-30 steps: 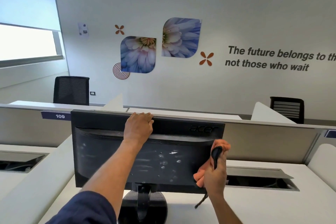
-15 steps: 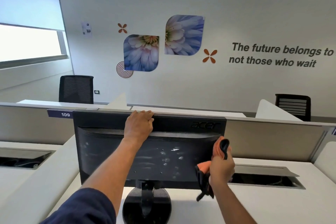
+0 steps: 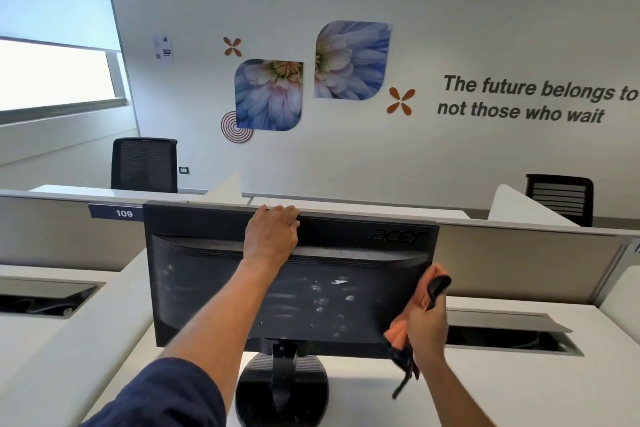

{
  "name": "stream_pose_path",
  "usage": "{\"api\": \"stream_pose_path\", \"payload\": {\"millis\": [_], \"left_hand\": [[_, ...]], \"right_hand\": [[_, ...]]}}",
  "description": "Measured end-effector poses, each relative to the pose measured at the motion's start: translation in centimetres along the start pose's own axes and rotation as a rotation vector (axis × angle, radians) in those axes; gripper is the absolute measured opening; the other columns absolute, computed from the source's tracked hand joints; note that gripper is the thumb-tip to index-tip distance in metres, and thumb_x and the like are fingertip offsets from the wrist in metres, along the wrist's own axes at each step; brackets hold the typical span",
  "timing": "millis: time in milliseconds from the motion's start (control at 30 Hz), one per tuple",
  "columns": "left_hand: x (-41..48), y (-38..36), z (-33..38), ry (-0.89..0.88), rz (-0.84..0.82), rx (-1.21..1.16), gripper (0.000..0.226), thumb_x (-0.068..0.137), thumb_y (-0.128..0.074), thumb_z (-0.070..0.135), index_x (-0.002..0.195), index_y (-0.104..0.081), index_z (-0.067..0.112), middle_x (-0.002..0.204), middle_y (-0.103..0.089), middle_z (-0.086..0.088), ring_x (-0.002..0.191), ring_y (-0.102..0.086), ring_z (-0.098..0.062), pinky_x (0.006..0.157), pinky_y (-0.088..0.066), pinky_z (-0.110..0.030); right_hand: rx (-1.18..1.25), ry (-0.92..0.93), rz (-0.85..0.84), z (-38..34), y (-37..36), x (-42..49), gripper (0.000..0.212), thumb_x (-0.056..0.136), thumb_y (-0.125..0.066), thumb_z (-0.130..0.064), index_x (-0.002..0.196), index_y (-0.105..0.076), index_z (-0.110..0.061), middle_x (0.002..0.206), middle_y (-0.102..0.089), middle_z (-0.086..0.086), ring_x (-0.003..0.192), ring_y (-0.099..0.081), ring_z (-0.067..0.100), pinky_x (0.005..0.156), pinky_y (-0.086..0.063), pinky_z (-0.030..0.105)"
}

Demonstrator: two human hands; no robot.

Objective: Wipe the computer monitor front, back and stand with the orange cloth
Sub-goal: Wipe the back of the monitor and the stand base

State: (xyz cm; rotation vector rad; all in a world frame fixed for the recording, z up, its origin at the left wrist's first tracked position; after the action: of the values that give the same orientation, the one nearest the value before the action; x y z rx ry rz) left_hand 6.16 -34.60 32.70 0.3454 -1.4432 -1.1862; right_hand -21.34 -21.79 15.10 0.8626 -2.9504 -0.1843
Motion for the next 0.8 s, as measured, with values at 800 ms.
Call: {"api": "stream_pose_path", "payload": {"millis": [800], "left_hand": [[-0.1,0.3,-0.4,0.043,-0.049,-0.017,0.034,0.101,-0.045,0.025,0.132,-0.06,0.023,0.133,-0.06,0.004,0.121,-0.053,-0.019,0.104,-0.033,-0.03]], "right_hand": [[-0.831,1.222,-0.13,-3.7,-10.3,-10.7,0.105,0.069,-0.073,-0.001,0.155,-0.016,-0.023,0.163,-0.009,0.003,0.147,-0.01,0.039,0.114,-0.011,0.063]]}}
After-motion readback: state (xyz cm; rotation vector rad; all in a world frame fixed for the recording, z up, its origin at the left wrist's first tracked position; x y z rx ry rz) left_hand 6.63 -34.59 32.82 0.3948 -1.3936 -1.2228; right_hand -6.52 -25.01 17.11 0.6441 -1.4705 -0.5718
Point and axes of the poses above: each hand's wrist, its own x-axis towards the middle knuckle, its own y-axis out of the back of the hand, z = x × y, the point moved 6 cm from there along x, towards the middle knuckle
